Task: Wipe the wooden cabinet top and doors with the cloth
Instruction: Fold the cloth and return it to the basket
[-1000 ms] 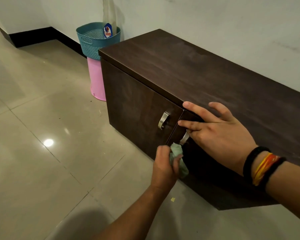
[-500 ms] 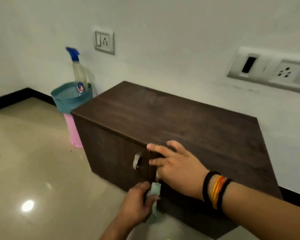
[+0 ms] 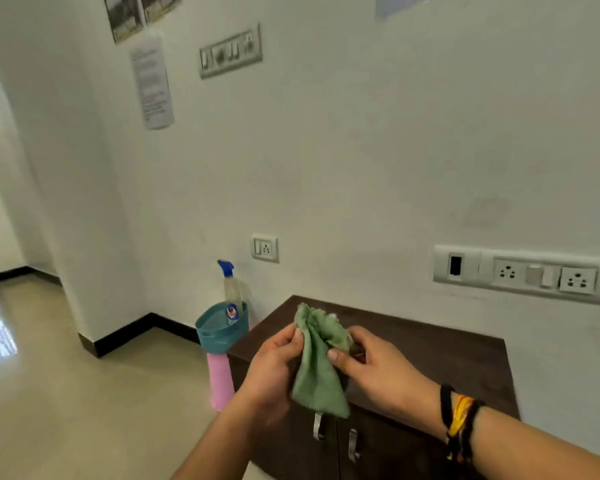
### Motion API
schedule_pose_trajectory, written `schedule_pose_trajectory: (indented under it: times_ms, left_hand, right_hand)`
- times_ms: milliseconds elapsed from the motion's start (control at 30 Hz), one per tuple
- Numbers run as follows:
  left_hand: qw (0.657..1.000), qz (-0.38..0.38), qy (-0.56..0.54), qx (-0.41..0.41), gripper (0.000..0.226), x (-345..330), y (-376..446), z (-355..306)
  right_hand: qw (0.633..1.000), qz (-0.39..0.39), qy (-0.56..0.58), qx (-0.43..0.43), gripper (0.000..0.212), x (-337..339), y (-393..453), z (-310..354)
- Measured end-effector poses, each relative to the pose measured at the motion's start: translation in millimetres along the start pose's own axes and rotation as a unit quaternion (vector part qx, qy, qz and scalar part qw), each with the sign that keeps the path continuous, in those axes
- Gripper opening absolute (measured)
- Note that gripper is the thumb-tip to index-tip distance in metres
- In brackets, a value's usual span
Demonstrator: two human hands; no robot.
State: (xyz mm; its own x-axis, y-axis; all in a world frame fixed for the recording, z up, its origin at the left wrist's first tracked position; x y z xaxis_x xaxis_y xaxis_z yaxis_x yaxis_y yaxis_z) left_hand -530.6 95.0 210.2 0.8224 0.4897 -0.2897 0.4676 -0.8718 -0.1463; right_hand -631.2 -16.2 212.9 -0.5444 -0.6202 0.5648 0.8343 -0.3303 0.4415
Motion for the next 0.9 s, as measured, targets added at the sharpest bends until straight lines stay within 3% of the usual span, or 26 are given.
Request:
schedule_pose_trajectory:
  times_ms: [67, 167, 200, 300, 400, 467, 533, 633, 700, 767, 833, 900]
  left_hand:
    - [0.998, -0.002, -0.046, 0.045, 0.044, -19.3, -13.6, -10.1]
    - [0.993, 0.022, -0.018, 0.111, 0.083, -52.5, -31.5, -13.2]
    - [0.993, 0.023, 0.008, 0.115, 0.081, -59.3, -36.0, -14.0]
    - [0.987, -0.013, 0.127, 0.096, 0.044, -70.5, -45.5, -22.9]
    - [0.977, -0.075, 0.183, 0.081, 0.046, -59.2, -49.6, -44.3]
    - [0.975, -0.042, 0.209, 0.062, 0.043, -58.2, -51.6, -62.1]
    - [0.97, -0.046, 0.23, 0.068, 0.03, -53.0, -48.7, -65.5]
    - [0.937, -0.164, 0.29, 0.108, 0.02, -26.2, -25.4, -52.3]
    - [0.918, -0.204, 0.319, 0.121, 0.016, -11.1, -0.8, -47.8]
    - [0.89, -0.234, 0.367, 0.134, 0.02, 8.5, 29.6, -53.3]
    - [0.875, -0.239, 0.404, 0.119, 0.025, 23.4, 58.8, -68.9]
    - [0.907, -0.214, 0.355, 0.072, 0.022, 31.5, 81.8, -85.7]
  right_hand:
    - [0.999, -0.042, 0.0, -0.007, 0.024, 24.1, -3.3, 16.1]
    - [0.995, -0.095, 0.005, -0.043, 0.03, 58.4, -18.9, 30.7]
    - [0.993, -0.105, 0.0, -0.045, 0.028, 67.2, -24.2, 35.5]
    - [0.989, -0.146, -0.026, -0.018, 0.018, 101.5, -40.4, 49.5]
    - [0.986, -0.166, 0.0, -0.006, 0.013, 124.6, -50.8, 48.7]
    - [0.974, -0.195, 0.11, -0.026, 0.018, 122.6, -55.5, 36.0]
    - [0.94, -0.207, 0.255, -0.086, 0.038, 104.1, -59.9, 14.8]
    - [0.863, -0.106, 0.457, -0.188, 0.057, 36.7, -61.5, -9.3]
    - [0.849, -0.1, 0.464, -0.232, 0.063, 15.1, -55.0, -25.0]
    - [0.863, -0.138, 0.417, -0.25, 0.049, 21.6, -29.7, -44.1]
    - [0.853, -0.194, 0.422, -0.236, 0.039, 41.7, 5.2, -55.2]
    - [0.84, -0.237, 0.437, -0.218, 0.034, 52.2, 31.8, -64.7]
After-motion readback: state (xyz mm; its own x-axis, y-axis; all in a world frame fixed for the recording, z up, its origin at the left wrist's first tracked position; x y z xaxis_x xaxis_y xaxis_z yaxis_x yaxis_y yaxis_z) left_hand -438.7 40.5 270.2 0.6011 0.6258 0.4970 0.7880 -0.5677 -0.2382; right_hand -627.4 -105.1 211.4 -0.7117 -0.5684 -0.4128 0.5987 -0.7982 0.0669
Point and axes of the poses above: each hand's wrist, its own y-axis towards the middle knuckle, its own x-axis out of the back of the hand, z = x × y, the point moved 8 cm from there along y, towards the middle knuckle, and after that the axes turned 15 degrees about x, right-handed, at the moved point
